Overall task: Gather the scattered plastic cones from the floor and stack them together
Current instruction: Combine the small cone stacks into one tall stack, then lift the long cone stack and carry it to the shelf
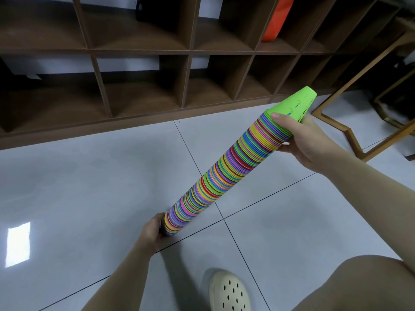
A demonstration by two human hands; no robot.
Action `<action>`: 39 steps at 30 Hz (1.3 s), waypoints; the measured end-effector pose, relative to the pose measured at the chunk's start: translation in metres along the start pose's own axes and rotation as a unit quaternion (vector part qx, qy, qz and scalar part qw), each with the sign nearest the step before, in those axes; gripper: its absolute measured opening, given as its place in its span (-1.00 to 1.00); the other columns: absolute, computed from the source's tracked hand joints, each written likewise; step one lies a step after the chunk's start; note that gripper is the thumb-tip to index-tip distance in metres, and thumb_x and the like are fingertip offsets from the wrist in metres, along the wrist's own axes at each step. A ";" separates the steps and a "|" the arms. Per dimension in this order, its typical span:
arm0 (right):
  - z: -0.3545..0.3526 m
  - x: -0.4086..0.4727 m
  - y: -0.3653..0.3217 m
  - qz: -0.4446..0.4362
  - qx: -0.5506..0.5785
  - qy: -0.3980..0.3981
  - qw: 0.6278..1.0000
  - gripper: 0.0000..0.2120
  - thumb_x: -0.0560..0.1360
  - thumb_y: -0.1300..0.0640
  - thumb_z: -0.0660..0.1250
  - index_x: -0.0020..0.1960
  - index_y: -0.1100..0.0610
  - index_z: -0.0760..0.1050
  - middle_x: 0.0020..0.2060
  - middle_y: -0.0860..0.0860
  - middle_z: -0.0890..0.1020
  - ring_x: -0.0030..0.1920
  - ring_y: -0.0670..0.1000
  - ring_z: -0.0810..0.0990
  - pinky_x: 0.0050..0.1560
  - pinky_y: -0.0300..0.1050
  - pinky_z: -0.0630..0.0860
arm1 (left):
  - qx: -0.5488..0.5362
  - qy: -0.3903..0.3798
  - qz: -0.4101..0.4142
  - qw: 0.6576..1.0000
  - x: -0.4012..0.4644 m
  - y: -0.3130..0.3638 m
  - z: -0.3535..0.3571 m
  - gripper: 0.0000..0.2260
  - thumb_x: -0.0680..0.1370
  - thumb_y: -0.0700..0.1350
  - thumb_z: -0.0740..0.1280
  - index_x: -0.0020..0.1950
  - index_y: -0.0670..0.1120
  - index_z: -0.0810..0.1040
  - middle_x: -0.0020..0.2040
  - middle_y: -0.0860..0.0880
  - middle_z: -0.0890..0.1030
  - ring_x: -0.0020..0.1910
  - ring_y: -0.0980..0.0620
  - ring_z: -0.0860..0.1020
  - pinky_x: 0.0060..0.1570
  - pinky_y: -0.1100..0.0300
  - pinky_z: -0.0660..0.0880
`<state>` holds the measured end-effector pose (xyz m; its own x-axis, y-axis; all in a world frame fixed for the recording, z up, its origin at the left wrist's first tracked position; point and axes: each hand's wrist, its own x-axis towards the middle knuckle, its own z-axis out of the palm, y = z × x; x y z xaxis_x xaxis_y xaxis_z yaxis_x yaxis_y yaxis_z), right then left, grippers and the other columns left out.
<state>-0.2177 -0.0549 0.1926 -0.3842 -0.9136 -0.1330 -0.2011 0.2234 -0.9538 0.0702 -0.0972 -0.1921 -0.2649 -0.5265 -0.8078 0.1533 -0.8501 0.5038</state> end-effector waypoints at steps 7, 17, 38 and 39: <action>-0.005 0.007 0.010 0.006 0.007 0.023 1.000 -0.77 0.56 -0.02 0.36 0.18 0.01 0.53 0.02 -0.03 0.72 0.07 0.01 0.70 0.17 0.06 0.59 | -0.041 -0.065 0.013 0.997 0.001 -0.010 -0.002 -0.65 0.57 -0.23 0.22 0.28 -0.40 0.53 0.10 -0.29 0.61 -0.08 -0.15 0.64 -0.18 0.13 0.64; -0.006 0.016 0.012 0.008 0.005 0.015 1.000 -0.79 0.58 -0.02 0.32 0.19 0.00 0.53 0.03 -0.04 0.71 0.08 0.01 0.69 0.21 0.09 0.56 | -0.123 -0.101 -0.018 0.987 0.005 -0.011 0.008 -0.61 0.69 -0.05 0.11 0.36 -0.25 0.53 0.30 -0.22 0.59 0.20 -0.14 0.60 0.36 -0.09 0.41; -0.008 0.030 -0.013 -0.033 0.028 0.088 0.995 -0.84 0.58 -0.09 0.32 0.12 -0.10 0.45 0.02 -0.09 0.67 0.07 -0.04 0.67 0.11 -0.02 0.59 | -0.106 -0.125 0.047 0.985 -0.031 0.031 0.013 -0.62 0.64 -0.01 0.22 0.33 -0.21 0.57 0.25 -0.15 0.64 0.18 -0.03 0.64 0.30 0.03 0.44; -0.011 0.029 -0.017 -0.037 0.040 0.100 0.993 -0.81 0.58 -0.10 0.32 0.14 -0.08 0.44 0.03 -0.08 0.66 0.07 -0.04 0.66 0.13 -0.01 0.59 | -0.095 -0.131 0.070 0.984 -0.039 0.039 0.013 -0.62 0.60 -0.02 0.24 0.32 -0.20 0.57 0.26 -0.14 0.63 0.18 -0.01 0.64 0.27 0.05 0.48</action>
<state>-0.2351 -0.0810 0.2078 -0.5444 -0.8387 -0.0135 -0.1664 0.1237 -0.9783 0.0745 -0.1100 -0.1367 -0.4618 -0.6384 -0.6158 0.3737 -0.7696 0.5177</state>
